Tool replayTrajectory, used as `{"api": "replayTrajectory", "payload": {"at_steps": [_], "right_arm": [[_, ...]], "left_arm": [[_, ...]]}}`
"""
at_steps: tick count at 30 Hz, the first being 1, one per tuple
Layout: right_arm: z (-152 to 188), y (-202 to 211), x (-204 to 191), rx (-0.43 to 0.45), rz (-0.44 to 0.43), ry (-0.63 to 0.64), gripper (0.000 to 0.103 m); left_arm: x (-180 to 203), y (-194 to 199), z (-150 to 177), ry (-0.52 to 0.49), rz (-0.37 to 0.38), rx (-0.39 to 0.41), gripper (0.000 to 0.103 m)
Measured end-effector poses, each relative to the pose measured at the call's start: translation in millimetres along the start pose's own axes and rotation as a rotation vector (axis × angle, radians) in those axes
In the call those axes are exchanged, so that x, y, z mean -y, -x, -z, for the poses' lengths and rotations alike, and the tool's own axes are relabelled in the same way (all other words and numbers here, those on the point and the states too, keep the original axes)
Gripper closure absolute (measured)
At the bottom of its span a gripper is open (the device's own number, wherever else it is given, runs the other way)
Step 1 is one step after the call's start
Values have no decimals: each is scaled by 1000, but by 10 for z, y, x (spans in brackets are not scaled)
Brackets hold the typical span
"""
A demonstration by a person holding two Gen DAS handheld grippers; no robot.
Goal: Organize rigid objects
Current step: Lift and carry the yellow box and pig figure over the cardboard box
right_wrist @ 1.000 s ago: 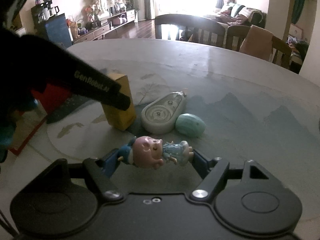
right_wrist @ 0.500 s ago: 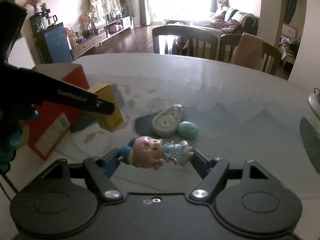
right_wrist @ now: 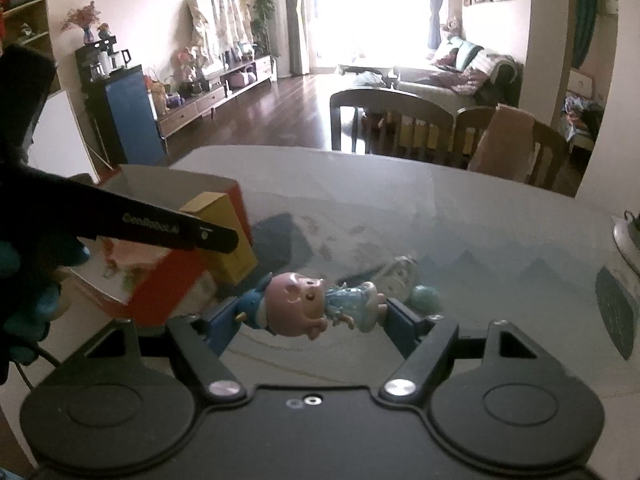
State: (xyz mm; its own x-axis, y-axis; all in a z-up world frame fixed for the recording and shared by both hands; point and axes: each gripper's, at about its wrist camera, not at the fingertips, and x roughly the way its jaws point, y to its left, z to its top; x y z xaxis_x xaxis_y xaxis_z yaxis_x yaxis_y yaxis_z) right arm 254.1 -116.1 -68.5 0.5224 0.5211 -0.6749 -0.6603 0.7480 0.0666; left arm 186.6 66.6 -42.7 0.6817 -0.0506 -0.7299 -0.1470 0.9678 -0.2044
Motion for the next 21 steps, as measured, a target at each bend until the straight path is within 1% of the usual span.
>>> {"api": "replayTrajectory", "payload": {"at_steps": [7,14,21], "right_arm": [[-135,106,-400,30,-19,25,27],[-251,74,-749,44,-42,45,27],[-321,-9,-1127,53,-65,75,26]], "left_arm": [[-298,340,4,-7,-5,32,73],[-628,577,36,10,-27,62,73],[-1044,823,81,37,-61,85,73]]}}
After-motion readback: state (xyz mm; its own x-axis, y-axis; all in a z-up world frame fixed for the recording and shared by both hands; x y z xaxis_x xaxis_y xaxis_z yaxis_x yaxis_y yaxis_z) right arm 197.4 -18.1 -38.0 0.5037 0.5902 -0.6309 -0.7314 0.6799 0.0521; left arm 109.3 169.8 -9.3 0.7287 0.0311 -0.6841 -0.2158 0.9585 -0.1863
